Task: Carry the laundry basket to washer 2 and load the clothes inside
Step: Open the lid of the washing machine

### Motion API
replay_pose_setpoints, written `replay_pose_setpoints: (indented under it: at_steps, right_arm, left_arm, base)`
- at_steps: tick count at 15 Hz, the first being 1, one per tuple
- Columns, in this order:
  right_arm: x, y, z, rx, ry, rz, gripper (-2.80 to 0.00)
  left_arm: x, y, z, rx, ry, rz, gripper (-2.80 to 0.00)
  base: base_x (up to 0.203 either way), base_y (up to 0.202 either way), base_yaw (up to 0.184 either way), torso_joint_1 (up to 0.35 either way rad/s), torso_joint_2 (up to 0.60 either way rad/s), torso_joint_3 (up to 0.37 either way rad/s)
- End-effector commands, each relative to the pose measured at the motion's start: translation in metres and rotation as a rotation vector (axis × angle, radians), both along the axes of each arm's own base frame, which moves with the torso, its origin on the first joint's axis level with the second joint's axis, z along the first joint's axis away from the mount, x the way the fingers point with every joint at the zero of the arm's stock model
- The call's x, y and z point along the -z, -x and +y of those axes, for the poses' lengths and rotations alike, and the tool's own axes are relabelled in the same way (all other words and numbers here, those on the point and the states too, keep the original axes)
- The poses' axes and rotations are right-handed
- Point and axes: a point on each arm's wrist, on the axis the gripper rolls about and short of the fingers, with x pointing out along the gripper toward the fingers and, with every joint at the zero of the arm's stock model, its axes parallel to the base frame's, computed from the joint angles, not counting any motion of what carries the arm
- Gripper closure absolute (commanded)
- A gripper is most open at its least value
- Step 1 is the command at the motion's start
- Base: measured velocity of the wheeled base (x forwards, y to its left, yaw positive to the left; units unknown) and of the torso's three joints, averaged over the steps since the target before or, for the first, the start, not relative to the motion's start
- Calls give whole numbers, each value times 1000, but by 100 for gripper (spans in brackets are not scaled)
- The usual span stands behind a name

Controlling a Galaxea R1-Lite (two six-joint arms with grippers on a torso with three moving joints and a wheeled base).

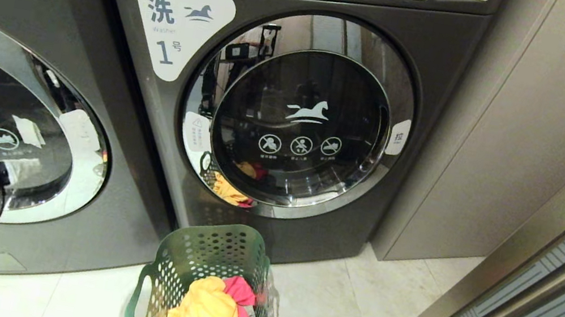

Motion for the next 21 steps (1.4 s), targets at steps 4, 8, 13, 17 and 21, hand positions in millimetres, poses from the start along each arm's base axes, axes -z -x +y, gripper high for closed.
replay_pose_setpoints:
  at_steps: [4,8,13,17,21]
  right_arm:
    - [0,0,0,-1,0,-1,0]
    - [0,0,0,-1,0,-1,0]
    - [0,0,0,-1,0,-1,0]
    - [0,0,0,-1,0,-1,0]
    - [0,0,0,-1,1,-1,0]
  left_arm:
    - [26,-43,76,116,47,-16,-280]
    - [51,-41,105,290,29,-92,-280]
    - [87,-91,116,418,-18,-149,-280]
    - [102,-133,115,502,-157,-193,-280]
    - [98,-158,128,478,-234,-241,-280]
  base:
    - [0,0,0,0,0,0]
    - [0,0,0,0,0,0]
    - [0,0,0,0,0,0]
    - [0,0,0,0,0,0]
    - [0,0,0,0,0,0]
